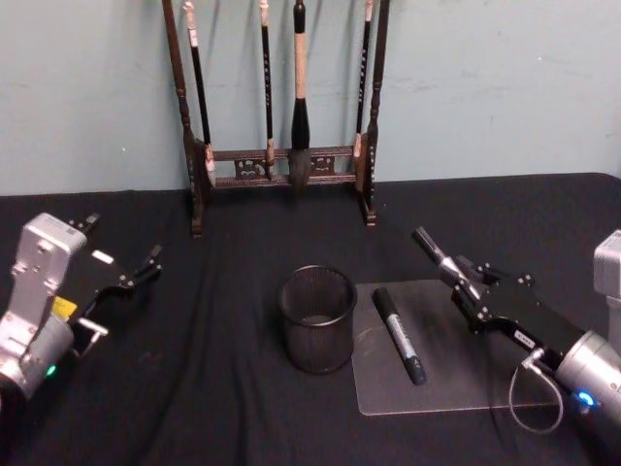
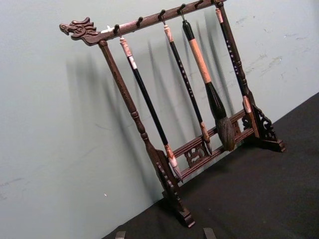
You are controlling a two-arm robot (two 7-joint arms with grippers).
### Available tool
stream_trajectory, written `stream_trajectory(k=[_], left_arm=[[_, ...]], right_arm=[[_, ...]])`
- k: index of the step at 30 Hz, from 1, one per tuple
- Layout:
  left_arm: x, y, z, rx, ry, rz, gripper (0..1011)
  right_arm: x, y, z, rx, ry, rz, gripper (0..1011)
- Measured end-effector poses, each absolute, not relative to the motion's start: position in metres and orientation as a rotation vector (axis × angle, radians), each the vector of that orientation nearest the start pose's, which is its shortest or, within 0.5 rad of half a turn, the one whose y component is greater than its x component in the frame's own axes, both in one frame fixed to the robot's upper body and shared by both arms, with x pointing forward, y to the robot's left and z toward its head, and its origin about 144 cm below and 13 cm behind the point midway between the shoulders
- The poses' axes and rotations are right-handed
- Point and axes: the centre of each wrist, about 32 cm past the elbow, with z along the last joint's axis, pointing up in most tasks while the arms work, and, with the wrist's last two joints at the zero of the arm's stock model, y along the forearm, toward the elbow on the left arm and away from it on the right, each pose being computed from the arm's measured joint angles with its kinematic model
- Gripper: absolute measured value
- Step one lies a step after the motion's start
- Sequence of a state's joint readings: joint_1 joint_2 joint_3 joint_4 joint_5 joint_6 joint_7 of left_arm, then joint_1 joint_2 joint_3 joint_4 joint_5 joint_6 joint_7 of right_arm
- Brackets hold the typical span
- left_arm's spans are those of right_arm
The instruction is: Pick up the water-based marker from the table and place it into the pen holder.
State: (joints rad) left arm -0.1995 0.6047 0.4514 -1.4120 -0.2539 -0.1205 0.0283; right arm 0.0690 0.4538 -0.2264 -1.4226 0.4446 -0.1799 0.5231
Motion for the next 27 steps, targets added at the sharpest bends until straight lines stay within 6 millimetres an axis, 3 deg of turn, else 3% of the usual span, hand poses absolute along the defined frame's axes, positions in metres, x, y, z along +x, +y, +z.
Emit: stream_trajectory(k=[12,27], left_arm=[[0.489,0.31,1.14,0.304,-0.285,1.248,1009],[0.489,0.31,1.14,0.304,-0.285,1.248,1009]], right_arm=[[0.479,-0.308,1.136,-0.003,-0.07,-0.893,194],[0.495,-0.28,1.146,0.023,-0.101,-0.829,194]])
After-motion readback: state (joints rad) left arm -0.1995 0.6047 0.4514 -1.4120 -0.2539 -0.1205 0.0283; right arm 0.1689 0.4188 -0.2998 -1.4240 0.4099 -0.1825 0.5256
